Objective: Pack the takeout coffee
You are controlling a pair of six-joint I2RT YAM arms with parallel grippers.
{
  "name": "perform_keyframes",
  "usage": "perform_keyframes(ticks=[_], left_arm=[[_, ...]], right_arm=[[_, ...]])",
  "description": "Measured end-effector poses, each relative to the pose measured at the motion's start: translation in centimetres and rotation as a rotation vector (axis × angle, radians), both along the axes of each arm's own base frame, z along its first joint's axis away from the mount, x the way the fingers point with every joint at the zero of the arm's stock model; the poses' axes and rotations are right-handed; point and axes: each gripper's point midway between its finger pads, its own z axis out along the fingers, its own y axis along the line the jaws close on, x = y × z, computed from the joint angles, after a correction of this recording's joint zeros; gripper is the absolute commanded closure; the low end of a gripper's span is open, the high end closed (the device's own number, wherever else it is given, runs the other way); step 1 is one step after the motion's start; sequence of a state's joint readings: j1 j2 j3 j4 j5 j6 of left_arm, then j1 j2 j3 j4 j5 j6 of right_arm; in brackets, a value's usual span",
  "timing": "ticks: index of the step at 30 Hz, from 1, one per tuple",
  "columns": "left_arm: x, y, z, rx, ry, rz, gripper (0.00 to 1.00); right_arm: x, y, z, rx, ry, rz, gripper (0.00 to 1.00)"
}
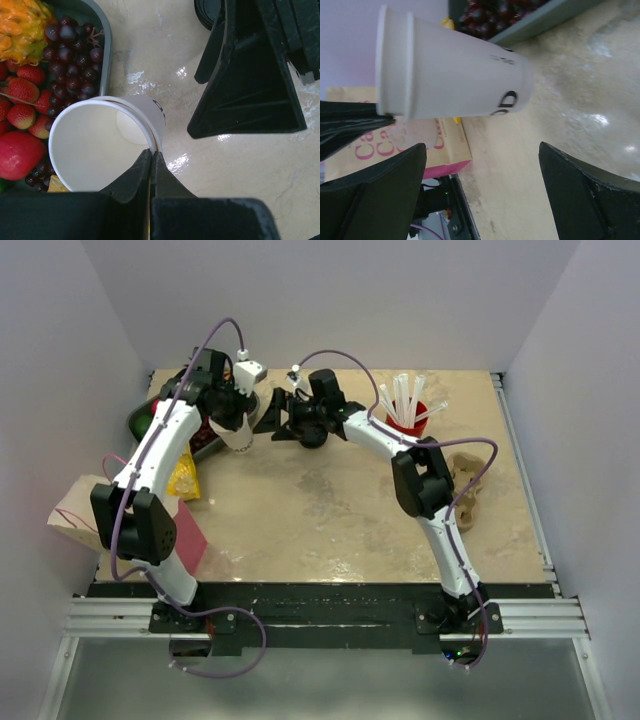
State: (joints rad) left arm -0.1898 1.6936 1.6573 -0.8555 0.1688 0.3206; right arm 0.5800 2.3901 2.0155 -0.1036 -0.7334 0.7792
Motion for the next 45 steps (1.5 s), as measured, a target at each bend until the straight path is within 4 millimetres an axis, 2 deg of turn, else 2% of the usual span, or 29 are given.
perform_keyframes(ticks=[7,17,22,30,41,45], left_arm=[[-0.2,0.2,-1.9,0.006,0.072,0.005,1.0],[-0.7,-0.3,-2.2,-0.016,0.1,-0.004,1.0],[-0.9,-0.5,-2.1,-0.027,0.107,-0.011,1.0],[-1.1,-0.7,-1.7,-0.037,0.111,-0.018,1.0],[-1.5,-0.7,-1.8,-0.049,0.13,-0.023,1.0],[-1.5,-0.7,-1.8,-0.053,0.13,-0.023,1.0]], right_arm=[[-0.3,1.4,2.7,0.106,-0.013,0.031,0.03],[-0.3,1.5,3.0,0.115,-0.013,0.026,0.03],[-0.4,2.0,2.6,0.111,-0.011,0.028,0.03],[-0.6,2.4,0.3,0.081,0.03,0.029,0.03],[0.1,2.6,-0.4,0.06,0.025,0.01,0.02],[0.7,2.6,-2.1,0.02,0.03,-0.014,0.02]])
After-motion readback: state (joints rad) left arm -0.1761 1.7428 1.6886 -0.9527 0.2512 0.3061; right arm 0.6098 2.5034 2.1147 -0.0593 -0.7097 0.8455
